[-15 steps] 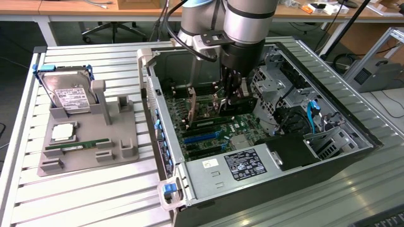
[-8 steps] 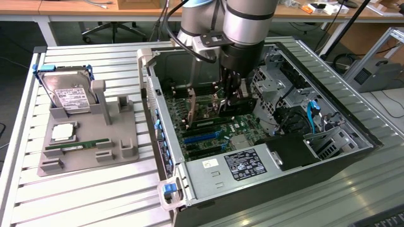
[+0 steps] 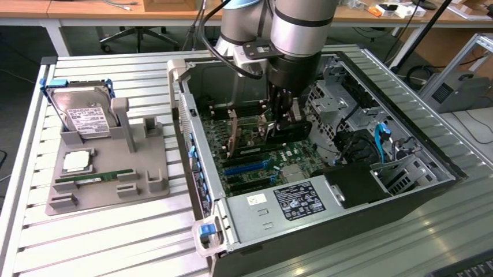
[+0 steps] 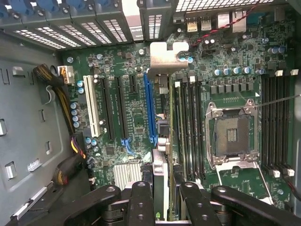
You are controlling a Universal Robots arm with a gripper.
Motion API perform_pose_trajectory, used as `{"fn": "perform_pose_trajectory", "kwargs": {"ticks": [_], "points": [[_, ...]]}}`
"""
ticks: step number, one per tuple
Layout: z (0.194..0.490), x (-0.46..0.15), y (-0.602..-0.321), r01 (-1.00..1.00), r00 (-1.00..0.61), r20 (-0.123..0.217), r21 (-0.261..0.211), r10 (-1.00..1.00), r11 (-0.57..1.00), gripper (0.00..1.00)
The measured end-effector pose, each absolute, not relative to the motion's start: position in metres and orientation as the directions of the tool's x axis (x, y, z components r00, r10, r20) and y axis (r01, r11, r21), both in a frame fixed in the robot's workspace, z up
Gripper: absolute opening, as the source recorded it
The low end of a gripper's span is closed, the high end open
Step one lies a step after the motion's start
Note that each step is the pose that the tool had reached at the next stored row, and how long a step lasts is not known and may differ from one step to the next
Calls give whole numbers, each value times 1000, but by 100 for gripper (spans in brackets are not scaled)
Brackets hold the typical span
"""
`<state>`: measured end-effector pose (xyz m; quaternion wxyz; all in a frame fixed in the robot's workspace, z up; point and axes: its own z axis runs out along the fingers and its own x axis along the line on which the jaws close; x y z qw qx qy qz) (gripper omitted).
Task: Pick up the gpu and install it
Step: 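Insert the gpu into the slot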
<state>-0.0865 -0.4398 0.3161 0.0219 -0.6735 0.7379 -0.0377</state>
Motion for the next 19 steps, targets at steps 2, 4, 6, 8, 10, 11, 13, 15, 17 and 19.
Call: {"fn": "perform_pose_trajectory", "kwargs": {"ticks": [2, 4, 6, 8, 10, 11, 13, 15, 17, 19], "points": [[315, -87, -441, -992, -92, 18, -85, -996, 90, 27], [315, -87, -441, -992, -92, 18, -85, -996, 90, 27], [314, -88, -442, -992, -92, 18, -85, -996, 90, 27], [314, -88, -442, -992, -92, 19, -85, -996, 90, 27], [313, -88, -443, -992, -92, 18, -85, -996, 90, 27], [313, -88, -443, -992, -92, 18, -85, -996, 90, 27], [312, -89, -443, -992, -92, 18, -85, -996, 90, 27], [312, -89, -444, -992, -92, 19, -85, -996, 90, 27], [311, -90, -444, -992, -92, 18, -85, -996, 90, 27], [310, -91, -444, -992, -92, 18, -85, -996, 90, 27]]}}
